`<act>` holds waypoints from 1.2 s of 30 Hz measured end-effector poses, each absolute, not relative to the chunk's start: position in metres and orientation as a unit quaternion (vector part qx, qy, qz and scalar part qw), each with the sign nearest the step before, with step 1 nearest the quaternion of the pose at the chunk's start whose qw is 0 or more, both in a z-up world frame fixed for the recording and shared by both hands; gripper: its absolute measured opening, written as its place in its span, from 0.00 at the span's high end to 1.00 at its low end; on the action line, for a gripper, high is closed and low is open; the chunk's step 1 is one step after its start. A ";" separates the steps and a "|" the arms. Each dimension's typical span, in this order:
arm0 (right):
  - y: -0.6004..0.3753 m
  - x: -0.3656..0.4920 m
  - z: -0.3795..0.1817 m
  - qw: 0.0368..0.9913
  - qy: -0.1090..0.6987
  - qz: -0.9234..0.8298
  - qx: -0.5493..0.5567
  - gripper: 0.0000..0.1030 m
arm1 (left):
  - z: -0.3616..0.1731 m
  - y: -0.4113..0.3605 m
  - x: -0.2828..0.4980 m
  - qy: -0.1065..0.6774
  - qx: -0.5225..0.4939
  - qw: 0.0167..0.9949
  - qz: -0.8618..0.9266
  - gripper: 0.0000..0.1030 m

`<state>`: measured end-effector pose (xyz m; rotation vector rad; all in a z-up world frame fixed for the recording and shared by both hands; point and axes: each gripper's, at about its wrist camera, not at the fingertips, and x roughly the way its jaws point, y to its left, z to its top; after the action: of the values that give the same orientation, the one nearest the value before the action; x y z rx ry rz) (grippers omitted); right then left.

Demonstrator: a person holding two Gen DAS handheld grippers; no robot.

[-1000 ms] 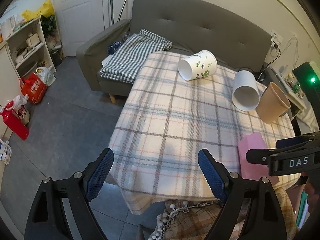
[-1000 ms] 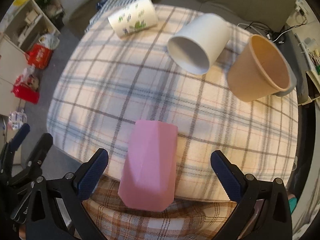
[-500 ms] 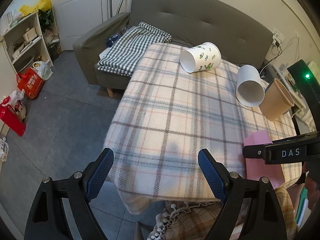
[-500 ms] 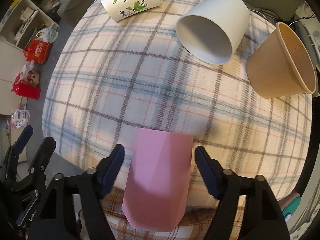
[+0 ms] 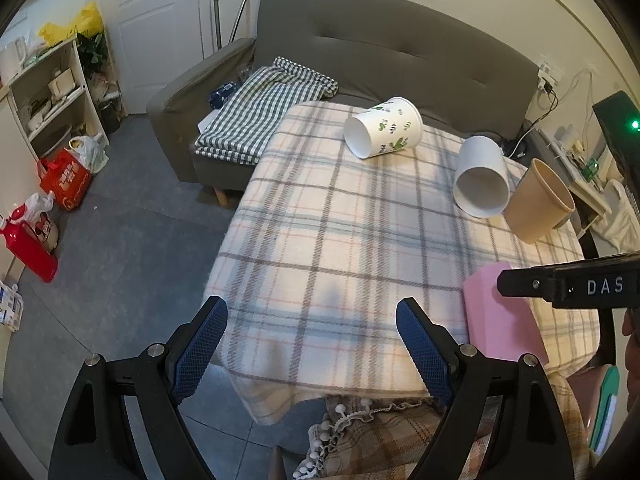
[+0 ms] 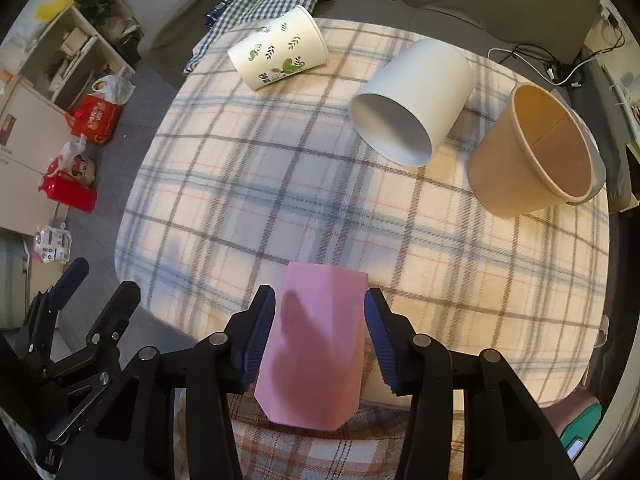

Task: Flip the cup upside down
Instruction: 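Lift the pink cup with the right gripper and rotate it upright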

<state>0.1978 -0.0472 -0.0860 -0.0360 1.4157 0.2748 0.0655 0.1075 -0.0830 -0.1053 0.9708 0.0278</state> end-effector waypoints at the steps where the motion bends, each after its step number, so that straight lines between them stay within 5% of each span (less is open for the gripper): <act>1: -0.055 0.194 -0.084 0.751 0.648 0.128 -0.007 0.54 | -0.083 0.106 0.065 0.467 -0.050 0.883 0.013 0.13; 5: -0.057 0.195 -0.091 0.743 0.657 0.125 0.002 0.54 | -0.087 0.103 0.062 0.470 -0.051 0.881 0.016 0.13; 12: -0.052 0.208 -0.109 0.734 0.671 0.107 0.007 0.38 | -0.095 0.107 0.065 0.480 -0.051 0.875 0.017 0.13; 25: -0.047 0.219 -0.130 0.720 0.687 0.095 -0.030 0.44 | -0.106 0.121 0.069 0.494 -0.063 0.867 0.024 0.13; 36: -0.052 0.208 -0.077 0.774 0.622 0.118 -0.032 0.44 | -0.089 0.112 0.064 0.479 -0.063 0.875 0.020 0.13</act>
<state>0.2077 -0.0518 -0.0774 -0.0687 1.3465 0.2551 0.0641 0.1122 -0.0889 -0.1311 0.9993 0.0407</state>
